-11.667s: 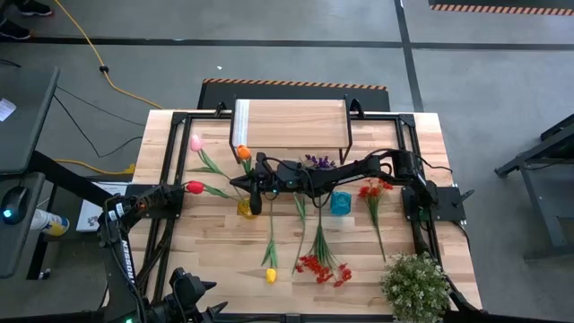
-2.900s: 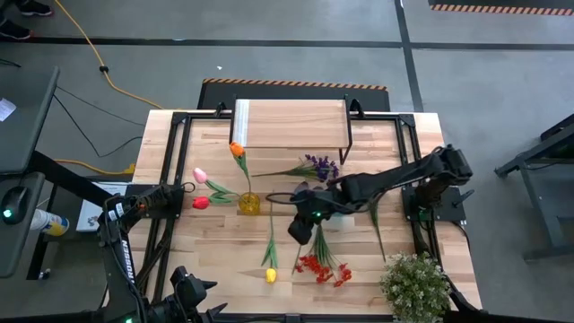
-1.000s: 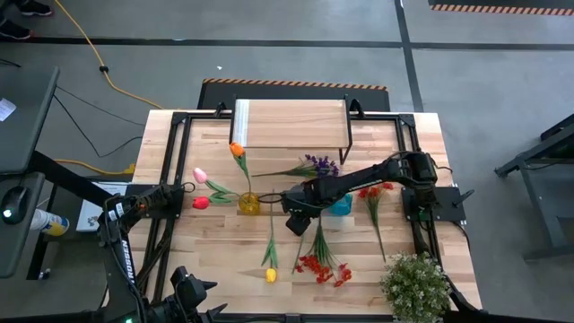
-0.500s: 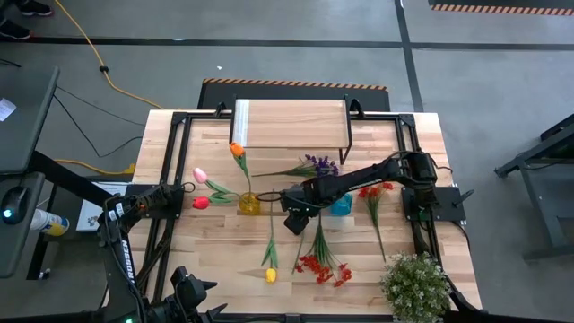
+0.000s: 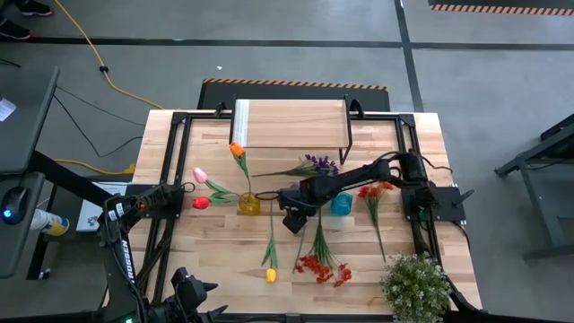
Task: Pick and place flowers into a vace then onto a shelf
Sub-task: Put the dark red tulip into the yellow vase
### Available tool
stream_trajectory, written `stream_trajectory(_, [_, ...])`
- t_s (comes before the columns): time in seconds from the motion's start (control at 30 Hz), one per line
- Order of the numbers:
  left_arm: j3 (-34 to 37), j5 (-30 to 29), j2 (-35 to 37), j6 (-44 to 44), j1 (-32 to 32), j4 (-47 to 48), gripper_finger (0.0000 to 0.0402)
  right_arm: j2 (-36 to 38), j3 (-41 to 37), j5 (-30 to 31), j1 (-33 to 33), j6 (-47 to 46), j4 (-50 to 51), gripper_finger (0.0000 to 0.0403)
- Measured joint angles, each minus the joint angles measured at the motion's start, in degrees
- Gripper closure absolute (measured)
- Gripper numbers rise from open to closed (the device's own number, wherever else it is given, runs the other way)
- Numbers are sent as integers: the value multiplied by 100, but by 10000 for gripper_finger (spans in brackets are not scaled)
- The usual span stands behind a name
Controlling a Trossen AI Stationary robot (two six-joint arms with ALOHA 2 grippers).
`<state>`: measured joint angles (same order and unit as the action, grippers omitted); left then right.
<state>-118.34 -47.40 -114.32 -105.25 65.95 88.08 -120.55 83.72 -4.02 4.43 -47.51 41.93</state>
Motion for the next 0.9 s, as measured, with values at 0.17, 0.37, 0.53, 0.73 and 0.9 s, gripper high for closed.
stream_trajectory(0.17, [0,0,0,0,2,-5,85,-15,-3,71,-5,-1,-49,215])
stream_trajectory(0.37, [0,-2,0,0,0,-3,85,-24,-11,155,-31,-4,-68,237])
stream_trajectory(0.53, [0,-2,0,0,2,-3,85,-31,-17,191,-41,-4,-182,266])
stream_trajectory(0.73, [0,-2,0,0,1,-3,85,-46,-22,203,-44,0,-617,299])
stream_trajectory(0.9, [0,-2,0,0,1,-5,85,-52,-26,200,-46,-2,-863,330])
